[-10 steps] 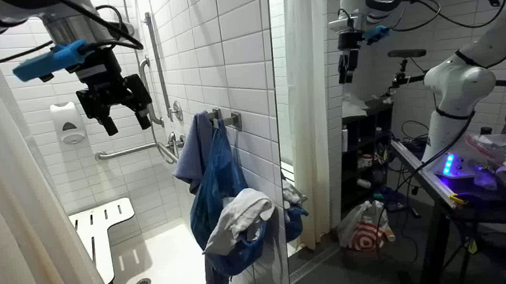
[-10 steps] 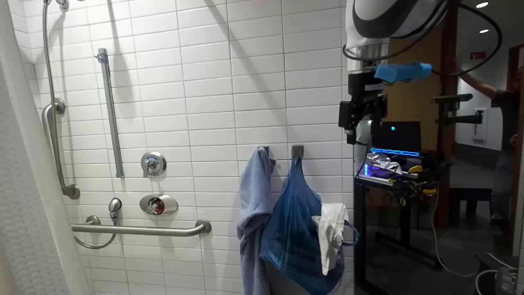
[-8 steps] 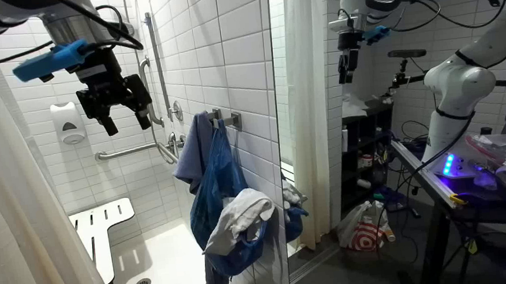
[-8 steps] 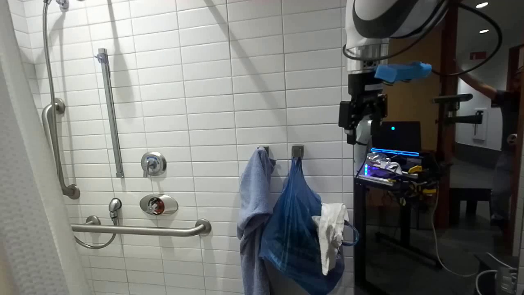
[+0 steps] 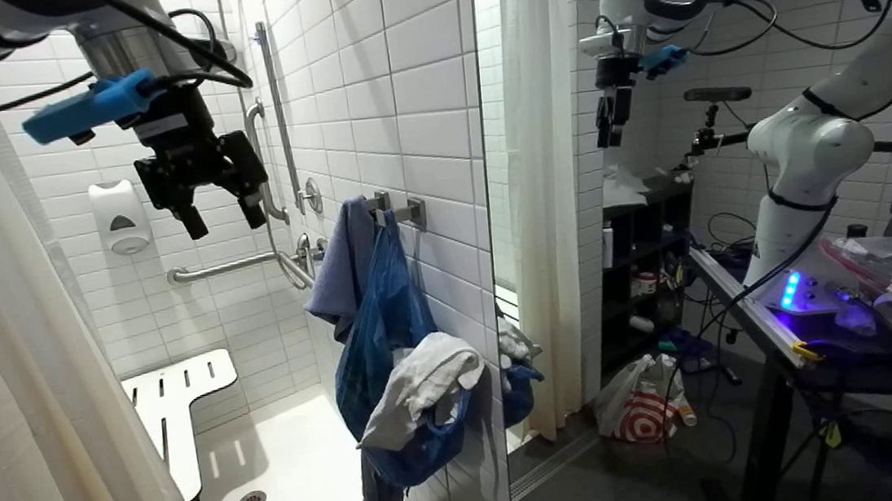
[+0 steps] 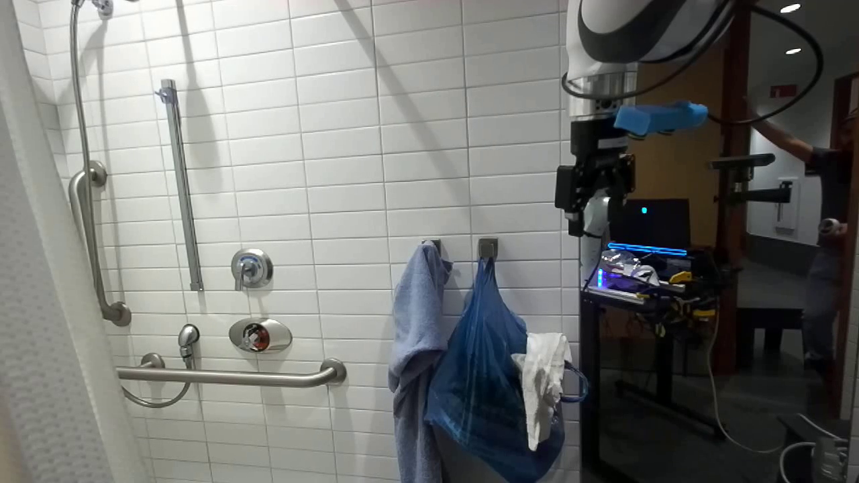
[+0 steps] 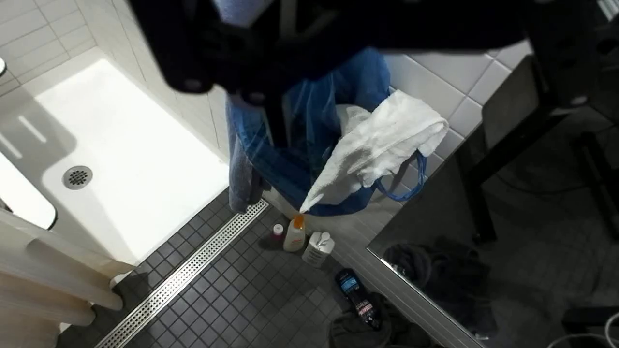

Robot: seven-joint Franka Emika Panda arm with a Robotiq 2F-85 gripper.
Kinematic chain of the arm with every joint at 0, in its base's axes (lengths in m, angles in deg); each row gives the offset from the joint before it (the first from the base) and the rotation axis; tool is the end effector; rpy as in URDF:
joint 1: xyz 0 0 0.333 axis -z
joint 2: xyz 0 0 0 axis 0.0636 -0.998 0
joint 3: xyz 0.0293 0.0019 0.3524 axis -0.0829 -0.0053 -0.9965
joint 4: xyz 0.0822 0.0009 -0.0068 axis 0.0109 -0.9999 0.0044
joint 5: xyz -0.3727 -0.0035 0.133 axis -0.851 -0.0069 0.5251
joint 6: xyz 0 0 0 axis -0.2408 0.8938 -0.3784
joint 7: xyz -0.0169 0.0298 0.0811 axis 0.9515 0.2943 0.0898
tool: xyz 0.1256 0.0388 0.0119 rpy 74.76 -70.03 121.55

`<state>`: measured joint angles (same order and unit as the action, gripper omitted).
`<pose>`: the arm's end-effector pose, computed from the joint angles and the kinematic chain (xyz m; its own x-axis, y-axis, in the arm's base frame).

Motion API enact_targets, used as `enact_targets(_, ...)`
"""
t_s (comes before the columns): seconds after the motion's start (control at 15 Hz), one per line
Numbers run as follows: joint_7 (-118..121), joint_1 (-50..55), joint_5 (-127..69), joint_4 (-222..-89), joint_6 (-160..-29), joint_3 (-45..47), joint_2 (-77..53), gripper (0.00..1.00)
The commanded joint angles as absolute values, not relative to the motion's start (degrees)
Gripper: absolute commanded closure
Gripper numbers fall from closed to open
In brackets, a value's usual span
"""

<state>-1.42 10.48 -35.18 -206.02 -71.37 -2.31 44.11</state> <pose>0.3359 -0.0596 0.5304 0.9856 -0.0983 0.1375 -0.1178 -0.9829 0.1417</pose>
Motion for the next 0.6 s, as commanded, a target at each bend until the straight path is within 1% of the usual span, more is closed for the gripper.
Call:
enact_targets(0.0, -0.13, 10.13, -35.6, -205.77, -71.81, -2.17, 43.67, 0.0)
enact_targets(0.53, 7.18, 11.16, -35.67, -205.07, -76.26, -3.3, 38.12, 0.0)
